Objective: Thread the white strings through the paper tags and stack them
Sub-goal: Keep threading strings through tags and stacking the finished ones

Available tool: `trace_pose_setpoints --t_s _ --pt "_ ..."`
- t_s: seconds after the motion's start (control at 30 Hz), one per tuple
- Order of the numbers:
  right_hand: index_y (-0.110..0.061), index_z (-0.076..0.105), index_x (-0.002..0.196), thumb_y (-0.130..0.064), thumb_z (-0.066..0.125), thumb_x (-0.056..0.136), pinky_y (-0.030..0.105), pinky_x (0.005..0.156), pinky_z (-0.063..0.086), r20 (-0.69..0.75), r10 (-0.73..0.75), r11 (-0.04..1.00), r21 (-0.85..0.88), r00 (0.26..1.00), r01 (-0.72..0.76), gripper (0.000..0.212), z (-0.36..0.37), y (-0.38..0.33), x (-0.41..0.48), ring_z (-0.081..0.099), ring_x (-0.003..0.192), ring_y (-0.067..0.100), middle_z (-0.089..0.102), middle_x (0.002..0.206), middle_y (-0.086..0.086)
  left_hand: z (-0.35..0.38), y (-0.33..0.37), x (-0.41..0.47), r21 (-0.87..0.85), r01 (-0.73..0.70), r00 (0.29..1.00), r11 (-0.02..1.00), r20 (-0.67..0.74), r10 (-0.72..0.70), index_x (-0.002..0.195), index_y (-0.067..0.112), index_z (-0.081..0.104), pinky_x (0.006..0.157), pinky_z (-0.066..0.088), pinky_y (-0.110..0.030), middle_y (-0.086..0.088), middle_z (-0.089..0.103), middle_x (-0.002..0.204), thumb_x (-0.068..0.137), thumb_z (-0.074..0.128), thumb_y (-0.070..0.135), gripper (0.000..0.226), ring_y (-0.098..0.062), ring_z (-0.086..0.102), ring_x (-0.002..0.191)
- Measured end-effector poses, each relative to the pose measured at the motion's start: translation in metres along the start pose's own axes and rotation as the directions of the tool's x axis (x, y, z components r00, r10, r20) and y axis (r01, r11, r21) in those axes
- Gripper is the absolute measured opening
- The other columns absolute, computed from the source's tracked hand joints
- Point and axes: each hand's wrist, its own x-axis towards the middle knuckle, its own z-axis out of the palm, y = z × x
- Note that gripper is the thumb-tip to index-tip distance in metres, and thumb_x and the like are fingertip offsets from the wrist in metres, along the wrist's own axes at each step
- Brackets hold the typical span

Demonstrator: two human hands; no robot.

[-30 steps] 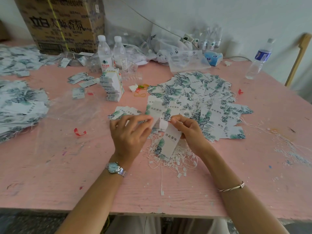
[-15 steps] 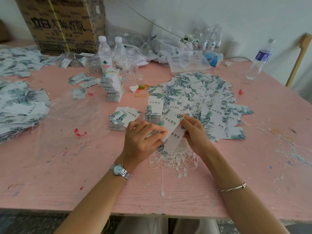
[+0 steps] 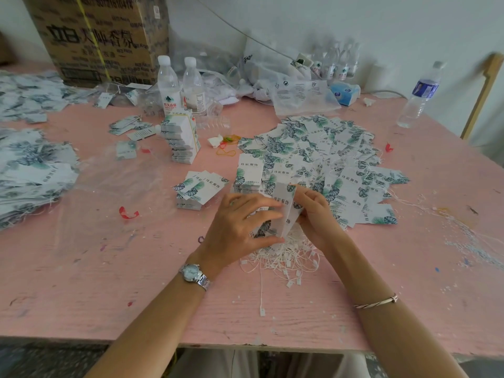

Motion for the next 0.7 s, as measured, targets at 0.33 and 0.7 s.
trace_pose_setpoints --t_s 0.33,0.7 --pt "-0.02 0.078 0.093 -0.027 0.058 0.092 0.025 0.059 0.054 0.032 0.016 1.0 -0.024 0.999 -0.015 0.021 0.002 0.002 0.0008 0.068 0.069 0.015 0.075 0.084 0.003 0.0023 0.0061 0.0006 -0.07 0.243 0.943 0.968 -0.217 -0.252 0.095 0.013 0.076 0.089 0.039 -0.032 0.004 0.074 0.094 0.098 0.064 0.034 0.025 -0.012 0.067 0.09" --pt "-0.012 0.068 0.095 -0.02 0.063 0.09 0.033 0.07 0.052 0.114 0.001 0.981 -0.195 0.993 0.022 0.011 0.0103 0.0036 -0.0028 0.063 0.081 0.021 0.067 0.091 -0.009 0.0047 0.0063 0.0019 -0.087 0.313 0.921 0.946 -0.214 -0.325 0.097 0.016 0.077 0.086 0.04 -0.036 0.005 0.071 0.095 0.096 0.066 0.035 0.022 -0.011 0.065 0.092"
